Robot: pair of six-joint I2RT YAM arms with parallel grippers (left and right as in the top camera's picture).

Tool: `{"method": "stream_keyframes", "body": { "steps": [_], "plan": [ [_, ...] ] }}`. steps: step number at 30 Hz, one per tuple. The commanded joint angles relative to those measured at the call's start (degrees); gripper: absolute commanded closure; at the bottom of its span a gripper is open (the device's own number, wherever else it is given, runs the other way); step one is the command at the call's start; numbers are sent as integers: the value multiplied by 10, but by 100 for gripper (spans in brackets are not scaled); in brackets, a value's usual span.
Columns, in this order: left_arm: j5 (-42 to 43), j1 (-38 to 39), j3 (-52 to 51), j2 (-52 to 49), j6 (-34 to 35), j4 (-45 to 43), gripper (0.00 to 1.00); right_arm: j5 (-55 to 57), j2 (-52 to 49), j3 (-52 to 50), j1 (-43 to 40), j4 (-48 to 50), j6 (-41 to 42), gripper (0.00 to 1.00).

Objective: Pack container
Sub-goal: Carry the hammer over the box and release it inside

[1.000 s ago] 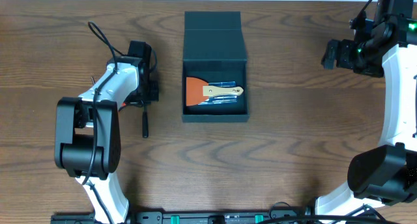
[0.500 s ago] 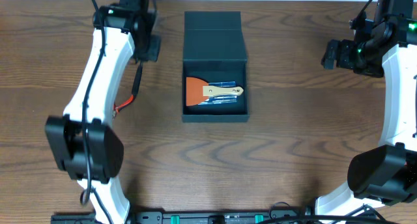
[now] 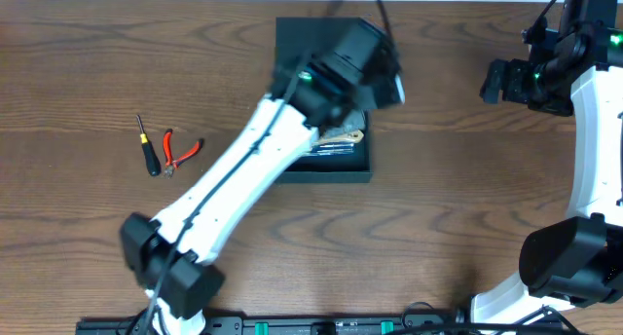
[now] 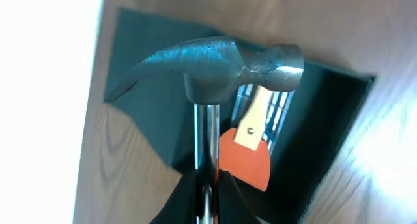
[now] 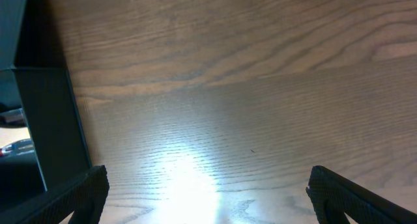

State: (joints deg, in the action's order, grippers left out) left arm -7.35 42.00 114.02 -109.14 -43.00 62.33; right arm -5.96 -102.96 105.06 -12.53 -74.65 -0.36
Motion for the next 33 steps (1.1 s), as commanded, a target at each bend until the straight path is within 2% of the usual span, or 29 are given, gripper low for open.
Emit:
{"method": "stream_keyframes", "body": {
  "steps": [1, 8, 18, 22, 27, 33],
  "plan": [
    [-24, -5, -7, -42, -104, 6, 94, -3, 3, 5, 0, -4, 10, 1],
    [-21, -9, -7, -108, -110, -20, 94, -3, 3, 5, 0, -6, 10, 1],
    [-23, -29, -7, -188, -7, -71, 94, -3, 3, 5, 0, -12, 10, 1],
    [-19, -41, -7, -196, -6, -79, 94, -3, 3, 5, 0, -12, 10, 1],
    [26, -52, -7, -196, -5, -100, 94, -3, 3, 5, 0, -10, 10, 1],
    [33, -53, -7, -197, 27, -120, 94, -3, 3, 5, 0, -10, 10, 1]
  ]
}}
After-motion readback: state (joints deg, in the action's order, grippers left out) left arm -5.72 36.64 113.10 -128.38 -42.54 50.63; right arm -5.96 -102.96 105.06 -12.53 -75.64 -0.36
